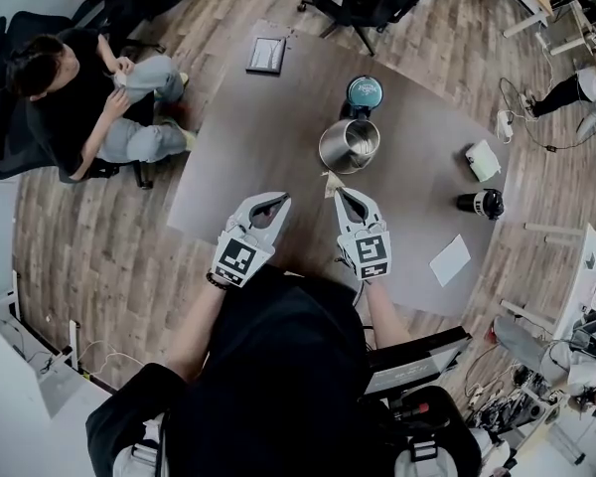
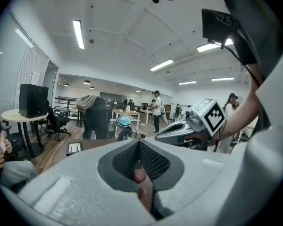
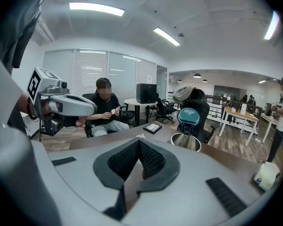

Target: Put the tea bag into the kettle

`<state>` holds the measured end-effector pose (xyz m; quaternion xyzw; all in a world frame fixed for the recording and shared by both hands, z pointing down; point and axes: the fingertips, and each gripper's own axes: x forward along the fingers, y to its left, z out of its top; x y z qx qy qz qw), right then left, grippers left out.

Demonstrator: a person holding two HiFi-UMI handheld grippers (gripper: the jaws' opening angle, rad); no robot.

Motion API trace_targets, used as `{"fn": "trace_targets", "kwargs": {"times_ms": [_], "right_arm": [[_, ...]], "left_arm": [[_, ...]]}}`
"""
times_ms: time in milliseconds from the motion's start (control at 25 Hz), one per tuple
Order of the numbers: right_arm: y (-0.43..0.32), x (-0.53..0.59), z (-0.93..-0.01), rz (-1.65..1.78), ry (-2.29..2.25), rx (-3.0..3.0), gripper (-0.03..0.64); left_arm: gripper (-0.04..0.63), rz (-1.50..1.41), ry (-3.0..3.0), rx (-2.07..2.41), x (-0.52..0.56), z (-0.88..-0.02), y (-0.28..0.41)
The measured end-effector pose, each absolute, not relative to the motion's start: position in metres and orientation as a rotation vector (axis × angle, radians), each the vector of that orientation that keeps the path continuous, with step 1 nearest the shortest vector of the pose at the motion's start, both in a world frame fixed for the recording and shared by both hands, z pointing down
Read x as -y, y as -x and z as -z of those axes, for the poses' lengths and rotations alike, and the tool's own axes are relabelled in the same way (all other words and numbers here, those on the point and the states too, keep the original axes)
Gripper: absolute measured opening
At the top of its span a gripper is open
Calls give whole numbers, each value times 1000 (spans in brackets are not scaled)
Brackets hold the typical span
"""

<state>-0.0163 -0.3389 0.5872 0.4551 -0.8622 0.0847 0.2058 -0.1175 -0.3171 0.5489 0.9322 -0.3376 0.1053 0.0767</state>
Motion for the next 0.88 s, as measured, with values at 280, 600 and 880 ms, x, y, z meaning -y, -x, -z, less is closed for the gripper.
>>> {"fn": "trace_targets", "kwargs": {"times_ms": [280, 600, 880], "right_arm": [[6, 350, -590, -223, -1279, 2394, 8], [-3, 358, -594, -218, -1290, 2380, 8], [-15, 368, -594, -193, -1298, 2367, 8]], "left_arm": [[-8, -329, -2781, 979, 310, -556, 115], [-8, -365, -2784, 953, 298, -564, 118], [-8, -382, -2789, 971, 291, -566, 117]]}}
